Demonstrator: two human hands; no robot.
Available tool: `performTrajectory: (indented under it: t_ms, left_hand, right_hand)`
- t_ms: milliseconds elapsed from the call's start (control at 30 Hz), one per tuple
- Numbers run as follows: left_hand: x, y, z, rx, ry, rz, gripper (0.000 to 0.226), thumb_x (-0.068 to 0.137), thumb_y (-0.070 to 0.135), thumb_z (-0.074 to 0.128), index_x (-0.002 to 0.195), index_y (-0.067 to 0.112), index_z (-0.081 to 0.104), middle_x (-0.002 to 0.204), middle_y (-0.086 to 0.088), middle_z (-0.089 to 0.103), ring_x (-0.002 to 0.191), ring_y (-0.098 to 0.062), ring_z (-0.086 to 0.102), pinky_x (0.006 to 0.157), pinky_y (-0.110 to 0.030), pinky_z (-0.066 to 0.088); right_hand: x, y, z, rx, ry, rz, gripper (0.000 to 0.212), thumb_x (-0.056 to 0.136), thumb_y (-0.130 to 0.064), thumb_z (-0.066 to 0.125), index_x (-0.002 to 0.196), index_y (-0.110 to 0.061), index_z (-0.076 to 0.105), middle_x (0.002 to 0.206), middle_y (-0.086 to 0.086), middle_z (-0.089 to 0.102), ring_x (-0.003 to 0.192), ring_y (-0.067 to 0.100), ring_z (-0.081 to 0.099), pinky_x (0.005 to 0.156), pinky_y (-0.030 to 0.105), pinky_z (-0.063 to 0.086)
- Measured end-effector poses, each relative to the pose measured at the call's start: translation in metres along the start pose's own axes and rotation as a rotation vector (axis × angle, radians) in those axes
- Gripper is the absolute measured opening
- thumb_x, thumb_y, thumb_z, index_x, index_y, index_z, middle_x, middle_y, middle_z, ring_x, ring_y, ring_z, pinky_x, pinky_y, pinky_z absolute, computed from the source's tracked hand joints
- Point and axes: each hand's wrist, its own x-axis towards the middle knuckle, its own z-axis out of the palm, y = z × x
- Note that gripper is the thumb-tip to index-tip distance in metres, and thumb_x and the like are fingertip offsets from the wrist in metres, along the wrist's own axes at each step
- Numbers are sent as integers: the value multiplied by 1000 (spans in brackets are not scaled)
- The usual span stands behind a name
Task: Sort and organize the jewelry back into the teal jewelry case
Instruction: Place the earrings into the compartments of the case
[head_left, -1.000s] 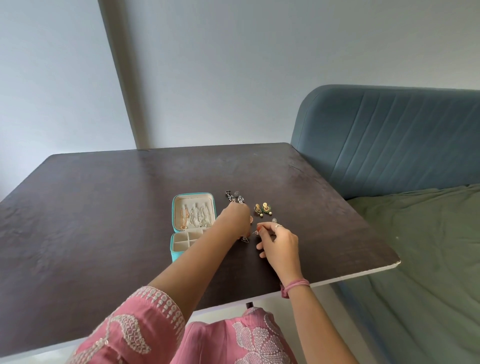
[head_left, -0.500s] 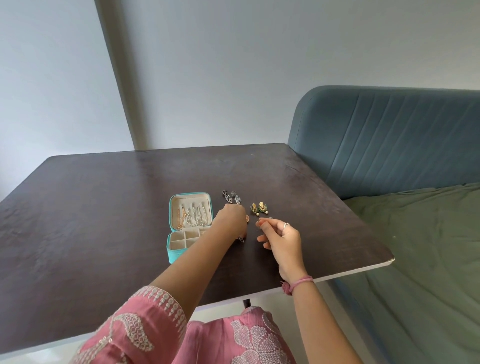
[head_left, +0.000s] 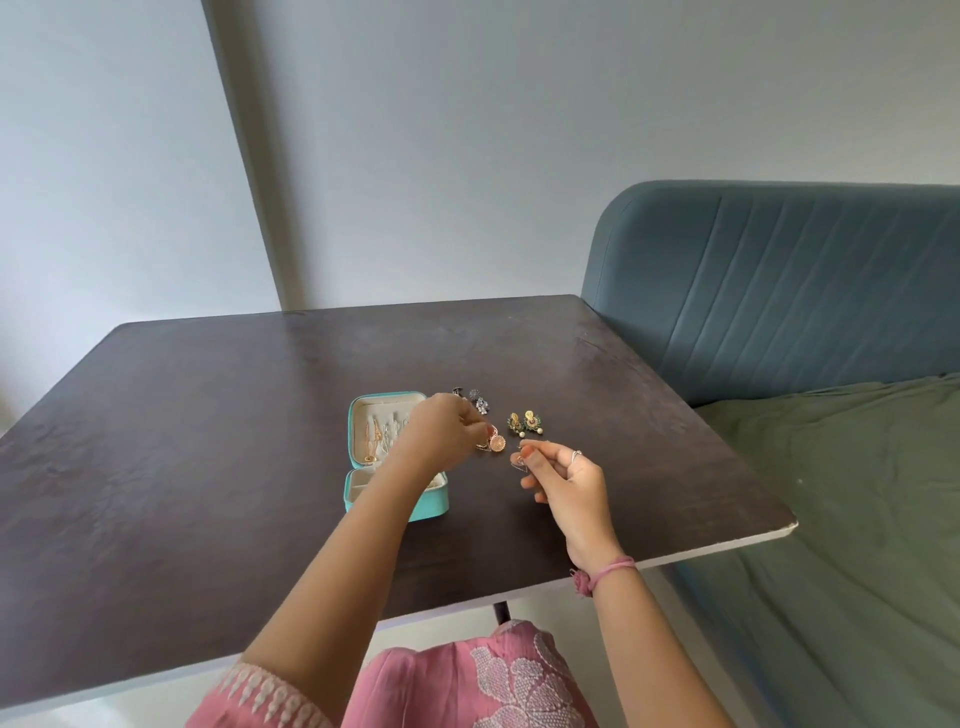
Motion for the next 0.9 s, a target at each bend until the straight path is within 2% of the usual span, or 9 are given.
performTrajectory:
  t_ms: [100,200,300,400,467,567,700,800,900]
  left_hand:
    - [-12,-12,-9,-147,70,13,14,93,22,60,95,12,70,68,5,62,60,-6,51,52,-12,37]
    - [-24,-25,-18,-250,132,22,8,93,22,60,92,20,67,67,7,59,54,-5,45,48,-12,34]
    - [-36,-39,-31,-292,189,36,12,92,22,60,83,28,64,71,4,65,60,-10,52,60,-22,44]
    - [-46,-54,-45,-346,234,42,10,93,22,60,87,24,67,78,0,71,69,-12,60,71,-31,50]
    - [-53,-62,-52,-396,245,40,10,92,21,60,88,25,68,80,-1,71,70,-13,60,70,-30,50]
    - [-64,-74,-59,-420,254,21,9,91,20,62,93,23,70,83,-7,72,71,-14,58,62,-21,48]
    - [-73,-90,-60,-428,253,-15,10,90,22,64,93,27,72,81,-5,72,69,-16,55,64,-31,47]
    - [-79,-98,-59,-429,235,-43,10,90,22,64,94,27,72,79,0,72,67,-14,53,62,-30,46]
    - [-83,-103,-59,-441,210,-72,9,89,22,65,95,25,72,75,10,72,69,-11,56,61,-29,47]
  right_hand:
    - [-4,-1,4,-42,-17,-6,11,91,-20,63,99,-21,70,89,-1,75,70,4,63,57,16,49]
    - [-9,-3,11,-42,-34,4,16,91,-20,63,104,-16,71,90,-1,76,72,0,64,57,14,48]
    - [-16,-8,24,12,-68,25,18,91,-19,63,107,-15,70,90,-2,76,76,0,68,58,14,49]
    - [-22,-21,39,66,-129,20,14,92,-19,61,103,-18,70,90,-3,76,82,5,70,60,15,50]
    - [-23,-34,50,84,-182,-1,13,92,-18,61,102,-18,70,90,-3,76,82,6,70,61,16,51]
    - [-23,-52,67,80,-257,-27,16,92,-15,62,104,-11,70,90,2,75,77,6,69,60,14,50]
    - [-22,-63,88,44,-329,-34,11,91,-10,63,99,-9,70,83,3,72,70,6,67,61,15,52]
    - [-23,-63,100,-5,-352,-45,10,90,-9,63,90,-15,70,80,4,72,67,3,66,63,19,55]
    - [-26,-57,104,-37,-338,-31,8,90,-11,65,91,-17,69,82,3,72,67,2,67,63,23,57]
